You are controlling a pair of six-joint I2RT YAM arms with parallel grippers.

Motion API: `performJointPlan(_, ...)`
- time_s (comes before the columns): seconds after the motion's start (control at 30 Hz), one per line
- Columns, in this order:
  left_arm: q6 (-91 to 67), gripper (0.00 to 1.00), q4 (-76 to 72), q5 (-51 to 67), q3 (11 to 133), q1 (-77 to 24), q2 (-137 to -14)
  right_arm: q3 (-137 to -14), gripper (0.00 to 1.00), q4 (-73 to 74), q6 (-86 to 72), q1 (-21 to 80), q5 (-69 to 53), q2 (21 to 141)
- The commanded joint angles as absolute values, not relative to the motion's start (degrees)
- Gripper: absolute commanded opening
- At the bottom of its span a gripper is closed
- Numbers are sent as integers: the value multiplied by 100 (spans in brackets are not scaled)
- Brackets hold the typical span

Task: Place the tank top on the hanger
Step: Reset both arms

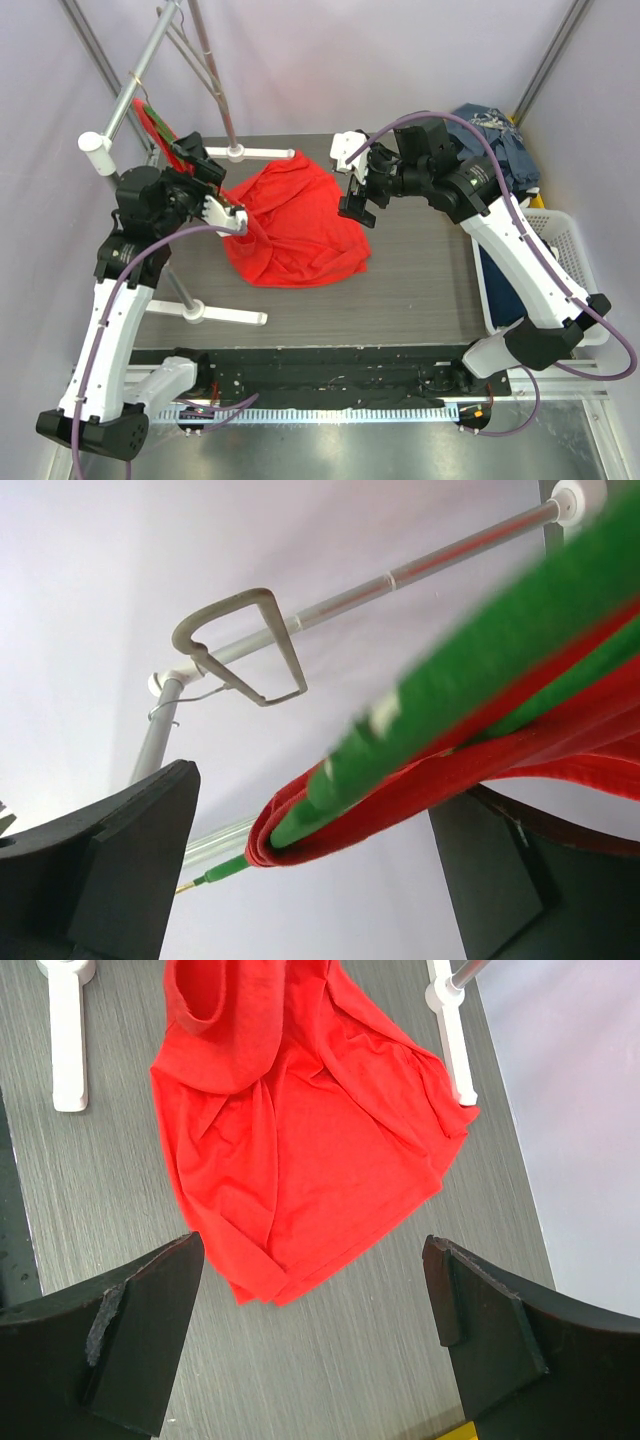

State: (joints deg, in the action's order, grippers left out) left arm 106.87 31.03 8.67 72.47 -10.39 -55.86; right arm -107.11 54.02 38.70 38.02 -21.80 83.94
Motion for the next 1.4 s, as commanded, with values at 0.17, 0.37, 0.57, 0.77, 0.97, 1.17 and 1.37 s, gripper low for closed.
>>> performJointPlan(0.17,10670,100,3243,1019,6961,-1213,-5010,-10819,100,5212,3858,3771,-2303,8227)
performJointPlan(0.37,10652,100,3550,1063,6873,-1380,-4667,-10828,100,5247,3876,3771,-2303,8209)
performJointPlan(0.57,10504,100,4033,1467,6978,-1441,-4412,-10802,100,5282,3893,3771,-2294,8174)
performJointPlan(0.77,9792,100,4877,2407,7470,-1441,-4219,-10662,100,5449,3999,3771,-2259,8025)
performJointPlan(0.97,8713,100,5344,3594,7462,-1441,-3815,-10170,100,5493,3973,3762,-2180,7726)
performJointPlan(1.17,7156,100,5344,3972,7453,-1450,-3805,-9344,100,5344,3929,3762,-1943,7120)
performJointPlan(1.37,5389,100,5414,4104,7541,-1441,-3946,-8151,100,5405,4218,3279,-2153,6390)
